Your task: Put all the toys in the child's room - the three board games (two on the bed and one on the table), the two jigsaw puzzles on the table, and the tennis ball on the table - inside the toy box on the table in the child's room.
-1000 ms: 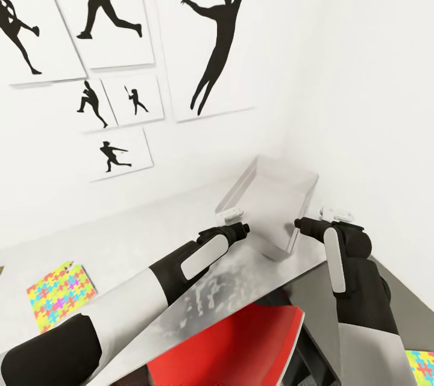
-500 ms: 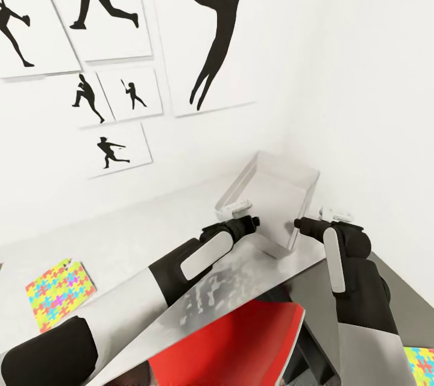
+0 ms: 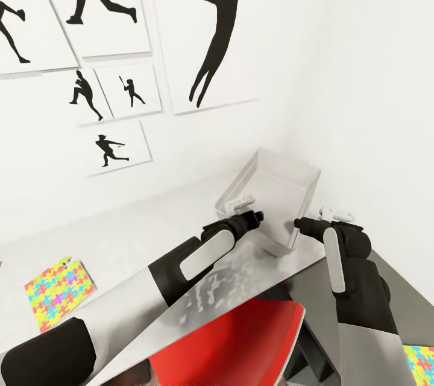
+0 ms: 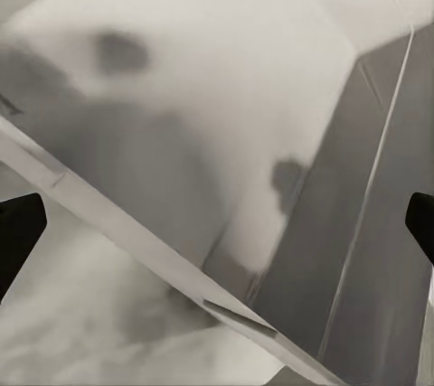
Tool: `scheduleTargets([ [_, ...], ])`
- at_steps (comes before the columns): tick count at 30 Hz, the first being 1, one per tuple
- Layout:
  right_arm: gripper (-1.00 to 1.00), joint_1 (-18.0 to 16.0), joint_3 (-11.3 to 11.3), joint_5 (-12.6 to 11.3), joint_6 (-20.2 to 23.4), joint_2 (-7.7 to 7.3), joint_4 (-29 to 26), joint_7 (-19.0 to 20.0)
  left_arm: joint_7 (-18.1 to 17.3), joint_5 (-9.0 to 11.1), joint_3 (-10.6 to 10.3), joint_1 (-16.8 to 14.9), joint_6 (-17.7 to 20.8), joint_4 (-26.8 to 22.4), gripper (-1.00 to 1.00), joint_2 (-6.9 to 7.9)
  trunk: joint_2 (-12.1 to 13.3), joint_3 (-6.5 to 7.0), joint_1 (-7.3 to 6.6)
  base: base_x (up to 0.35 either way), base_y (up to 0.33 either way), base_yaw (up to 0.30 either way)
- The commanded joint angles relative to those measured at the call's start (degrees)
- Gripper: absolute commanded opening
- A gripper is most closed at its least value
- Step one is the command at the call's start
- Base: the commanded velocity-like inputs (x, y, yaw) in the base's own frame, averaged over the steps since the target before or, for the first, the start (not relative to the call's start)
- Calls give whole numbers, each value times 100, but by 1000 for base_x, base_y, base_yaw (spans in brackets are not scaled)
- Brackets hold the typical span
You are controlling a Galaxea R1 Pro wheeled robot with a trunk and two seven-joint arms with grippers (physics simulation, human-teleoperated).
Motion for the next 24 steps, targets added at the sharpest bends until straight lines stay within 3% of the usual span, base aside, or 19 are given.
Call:
scheduleTargets([
  [1,100,-6,-6,-60,17,4,-5,-50,34,14,-4,-7,3,-2,100,0,-11,-11,3,0,0,0],
  [24,100,-6,74,-65,17,4,-5,-50,111,14,24,-7,-156,120,100,0,-11,-175,3,0,0,0],
])
